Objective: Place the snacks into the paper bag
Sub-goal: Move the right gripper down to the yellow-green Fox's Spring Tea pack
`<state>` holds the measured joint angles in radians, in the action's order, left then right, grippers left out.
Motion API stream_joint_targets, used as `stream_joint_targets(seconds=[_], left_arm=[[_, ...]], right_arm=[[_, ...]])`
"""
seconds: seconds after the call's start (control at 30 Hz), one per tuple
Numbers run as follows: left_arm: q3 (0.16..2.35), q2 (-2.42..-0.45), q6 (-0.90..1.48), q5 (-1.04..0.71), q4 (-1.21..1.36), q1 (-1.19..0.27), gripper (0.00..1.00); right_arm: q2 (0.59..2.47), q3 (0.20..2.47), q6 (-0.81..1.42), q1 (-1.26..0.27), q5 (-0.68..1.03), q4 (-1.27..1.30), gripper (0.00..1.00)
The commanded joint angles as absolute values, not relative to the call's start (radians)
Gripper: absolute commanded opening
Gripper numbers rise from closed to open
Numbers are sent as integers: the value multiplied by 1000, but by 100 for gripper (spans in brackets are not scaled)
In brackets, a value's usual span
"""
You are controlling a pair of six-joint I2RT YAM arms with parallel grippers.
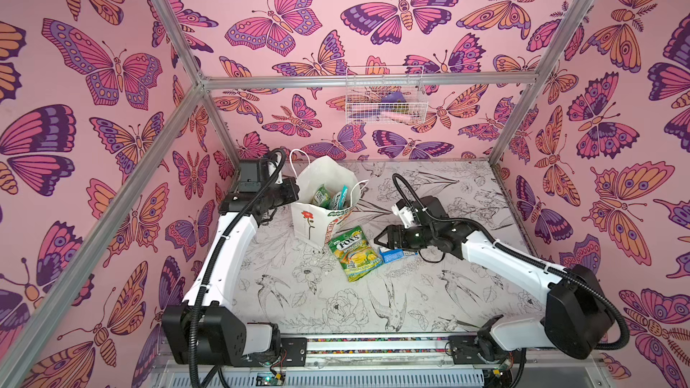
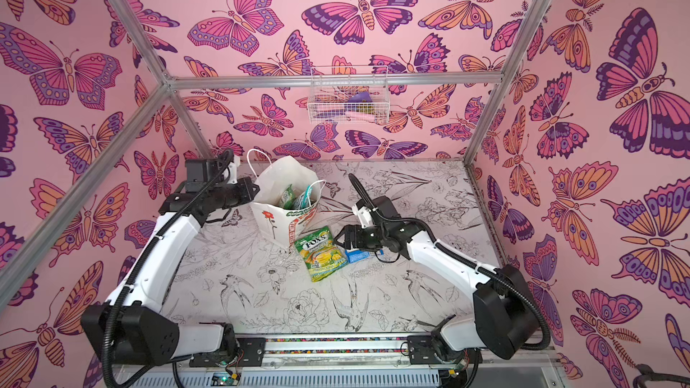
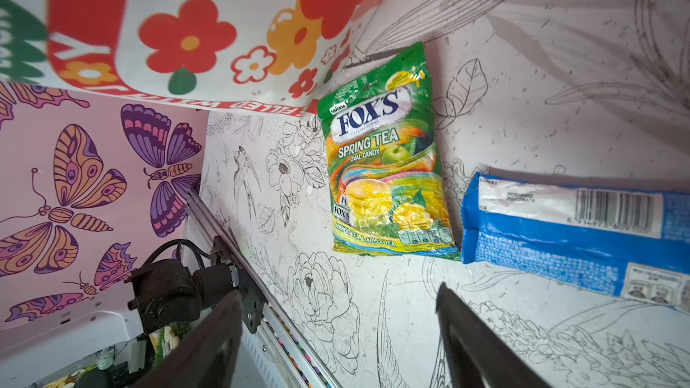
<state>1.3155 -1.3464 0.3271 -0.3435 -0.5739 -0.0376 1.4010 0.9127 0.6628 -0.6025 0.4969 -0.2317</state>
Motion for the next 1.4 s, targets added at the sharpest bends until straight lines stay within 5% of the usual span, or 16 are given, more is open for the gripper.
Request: stream_joint_targets(seconds=[0.0, 1.37], left_arm=[[1314, -1323, 333, -353, -517, -30, 0], [1313, -1325, 333, -351, -517, -32, 0]], right_arm=[[1413, 857, 759, -598, 518, -112, 82], [1623, 557, 1158, -705, 422, 443, 72]])
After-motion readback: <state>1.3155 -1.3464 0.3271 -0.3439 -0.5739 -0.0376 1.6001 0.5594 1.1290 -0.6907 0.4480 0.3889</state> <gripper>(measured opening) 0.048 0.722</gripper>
